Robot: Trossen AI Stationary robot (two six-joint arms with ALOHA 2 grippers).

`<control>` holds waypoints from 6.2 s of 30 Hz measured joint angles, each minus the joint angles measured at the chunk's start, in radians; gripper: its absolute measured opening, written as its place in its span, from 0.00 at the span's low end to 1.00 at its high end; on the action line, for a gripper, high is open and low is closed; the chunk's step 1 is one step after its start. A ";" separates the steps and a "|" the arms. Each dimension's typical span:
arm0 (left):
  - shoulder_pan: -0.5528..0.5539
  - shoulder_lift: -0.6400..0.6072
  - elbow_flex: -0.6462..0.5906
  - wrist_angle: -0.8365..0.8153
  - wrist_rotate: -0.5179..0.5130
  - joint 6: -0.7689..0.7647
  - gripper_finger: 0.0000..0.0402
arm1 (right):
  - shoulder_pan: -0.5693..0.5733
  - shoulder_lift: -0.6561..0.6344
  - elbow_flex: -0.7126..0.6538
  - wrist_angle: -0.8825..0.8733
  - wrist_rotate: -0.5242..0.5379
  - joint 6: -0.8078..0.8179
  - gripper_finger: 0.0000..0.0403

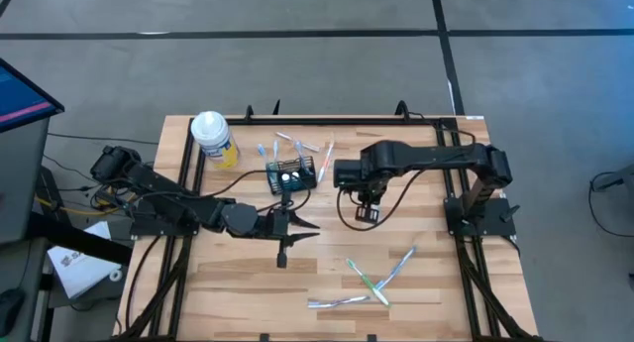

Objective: Pick & Place toothbrushing station
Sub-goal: Put the top blue toothbrush into the mesh organizer

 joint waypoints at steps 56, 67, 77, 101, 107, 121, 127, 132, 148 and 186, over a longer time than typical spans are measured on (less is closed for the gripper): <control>0.093 0.452 0.222 0.320 -0.235 0.432 0.47 | 0.216 -0.001 0.235 -0.074 -0.039 0.099 0.00; 0.091 0.454 0.222 0.319 -0.180 0.430 0.30 | 0.216 -0.001 0.235 -0.066 -0.041 0.099 0.00; 0.088 0.454 0.222 0.314 -0.175 0.427 0.03 | 0.216 -0.001 0.235 -0.065 -0.040 0.096 0.00; 0.076 0.415 0.199 0.182 -0.339 0.432 0.02 | 0.198 -0.034 0.233 -0.073 -0.030 0.047 0.18; 0.076 0.326 0.125 0.187 -0.354 0.360 0.02 | 0.200 -0.058 0.231 -0.080 0.063 0.054 0.21; 0.072 0.005 -0.140 0.183 -0.385 0.052 0.02 | 0.242 -0.130 0.227 -0.088 0.219 0.098 0.20; 0.042 -0.070 -0.166 0.183 -0.463 0.048 0.02 | 0.277 -0.145 0.227 -0.100 0.271 0.122 0.20; 0.033 -0.138 -0.202 0.183 -0.511 0.047 0.02 | 0.305 -0.143 0.227 -0.120 0.295 0.134 0.20; 0.036 -0.325 -0.353 0.196 -0.611 0.010 0.02 | 0.393 -0.165 0.159 -0.115 0.439 0.217 0.20; 0.191 -0.256 -0.359 0.241 -0.596 -0.073 0.02 | 0.538 -0.743 -0.999 0.717 0.567 0.358 0.20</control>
